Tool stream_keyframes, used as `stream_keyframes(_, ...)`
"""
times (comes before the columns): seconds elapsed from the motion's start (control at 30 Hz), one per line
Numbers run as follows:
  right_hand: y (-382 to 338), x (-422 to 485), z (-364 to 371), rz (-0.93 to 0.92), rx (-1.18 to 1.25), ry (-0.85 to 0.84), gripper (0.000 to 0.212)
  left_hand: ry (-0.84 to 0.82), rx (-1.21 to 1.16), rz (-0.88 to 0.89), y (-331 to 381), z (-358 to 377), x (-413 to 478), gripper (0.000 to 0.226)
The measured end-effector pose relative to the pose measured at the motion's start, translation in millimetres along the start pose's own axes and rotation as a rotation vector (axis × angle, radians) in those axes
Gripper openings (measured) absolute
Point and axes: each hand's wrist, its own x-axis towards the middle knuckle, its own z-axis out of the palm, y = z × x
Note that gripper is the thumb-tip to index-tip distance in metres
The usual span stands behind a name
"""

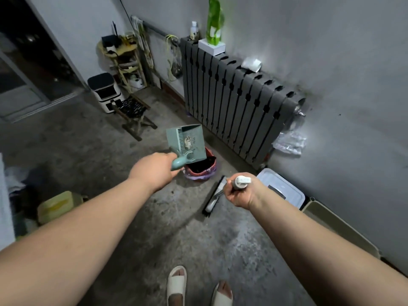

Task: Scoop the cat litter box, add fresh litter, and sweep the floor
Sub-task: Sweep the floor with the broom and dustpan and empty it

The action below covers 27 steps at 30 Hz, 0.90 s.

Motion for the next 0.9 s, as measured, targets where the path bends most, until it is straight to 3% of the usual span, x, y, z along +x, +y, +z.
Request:
stream_keyframes(0.13, 1.5, 7.6, -0.7, 0.021, 0.023, 0.034, 0.032, -0.031, 0.059, 0.062, -5.0, 10.9, 9.4, 0.032)
stream_keyframes(0.6, 1.9, 32.9, 16.3, 0.049, 0.06, 0.023, 0.025, -0.107, 0.212, 0.148, -25.9, 5.6, 30.8, 0.025)
stream_keyframes(0.9, 12.9, 34.7, 28.6, 0.06, 0.007, 0.014, 0.025, -0.122, 0.379, 0.33, -29.1, -14.0, 34.7, 0.025)
